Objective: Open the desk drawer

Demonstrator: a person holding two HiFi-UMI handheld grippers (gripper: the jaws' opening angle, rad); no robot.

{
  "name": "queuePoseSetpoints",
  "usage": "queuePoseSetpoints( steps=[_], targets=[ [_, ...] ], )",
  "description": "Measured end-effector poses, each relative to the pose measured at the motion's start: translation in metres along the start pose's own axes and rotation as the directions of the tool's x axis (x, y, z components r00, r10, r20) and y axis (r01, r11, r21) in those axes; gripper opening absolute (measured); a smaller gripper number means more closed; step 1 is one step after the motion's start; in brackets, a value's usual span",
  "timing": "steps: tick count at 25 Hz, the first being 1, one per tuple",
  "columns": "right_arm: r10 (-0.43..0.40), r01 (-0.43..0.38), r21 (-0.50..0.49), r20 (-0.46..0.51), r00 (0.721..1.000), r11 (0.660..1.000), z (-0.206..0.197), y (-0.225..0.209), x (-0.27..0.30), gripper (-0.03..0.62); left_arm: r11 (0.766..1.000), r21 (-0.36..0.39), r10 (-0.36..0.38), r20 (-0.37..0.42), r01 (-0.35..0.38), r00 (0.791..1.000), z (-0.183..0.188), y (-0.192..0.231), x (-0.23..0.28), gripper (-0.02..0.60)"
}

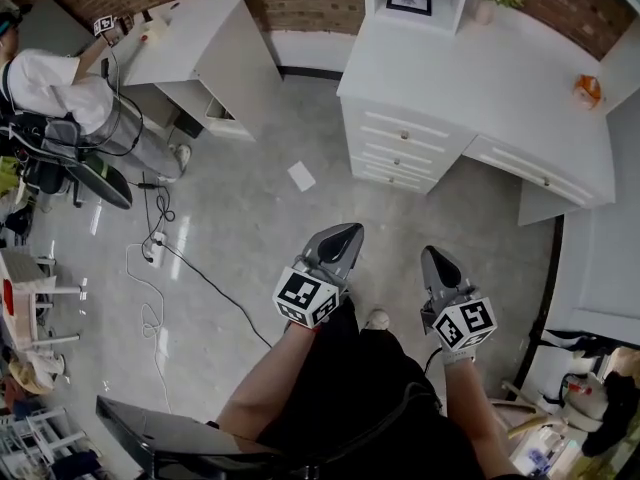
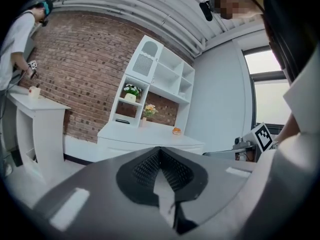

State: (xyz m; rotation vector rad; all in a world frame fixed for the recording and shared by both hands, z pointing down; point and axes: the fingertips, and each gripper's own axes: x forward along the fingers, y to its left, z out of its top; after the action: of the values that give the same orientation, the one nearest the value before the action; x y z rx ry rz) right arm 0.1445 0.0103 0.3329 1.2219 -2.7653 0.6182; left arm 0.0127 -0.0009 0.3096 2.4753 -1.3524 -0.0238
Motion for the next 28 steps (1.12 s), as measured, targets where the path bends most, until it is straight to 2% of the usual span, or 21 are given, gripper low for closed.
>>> queuePoseSetpoints(
  steps=[11, 23, 28],
  targets=[
    [-0.078, 0.078, 0.018, 0.01, 0.997, 0.997, 0.012, -0.008, 0.077, 0.002, 0.993, 0.024, -0.116, -0.039, 0.117, 0.992, 0.017, 0.056, 0.043, 0.003],
    [-0.22, 0.218, 0.055, 0.044, 0.974, 0.974, 0.011, -0.033, 0.123, 0.002, 0.964, 0.014, -0.263, -0.081, 0.265, 0.961, 0.008, 0.097, 0.093, 0.003],
    [-0.241, 0.238, 0.057, 0.067, 0.968, 0.97, 0.011, -0.042, 0.136, 0.002, 0.957, 0.009, -0.287, -0.076, 0.289, 0.955, -0.004, 0.108, 0.108, 0.003]
  ],
)
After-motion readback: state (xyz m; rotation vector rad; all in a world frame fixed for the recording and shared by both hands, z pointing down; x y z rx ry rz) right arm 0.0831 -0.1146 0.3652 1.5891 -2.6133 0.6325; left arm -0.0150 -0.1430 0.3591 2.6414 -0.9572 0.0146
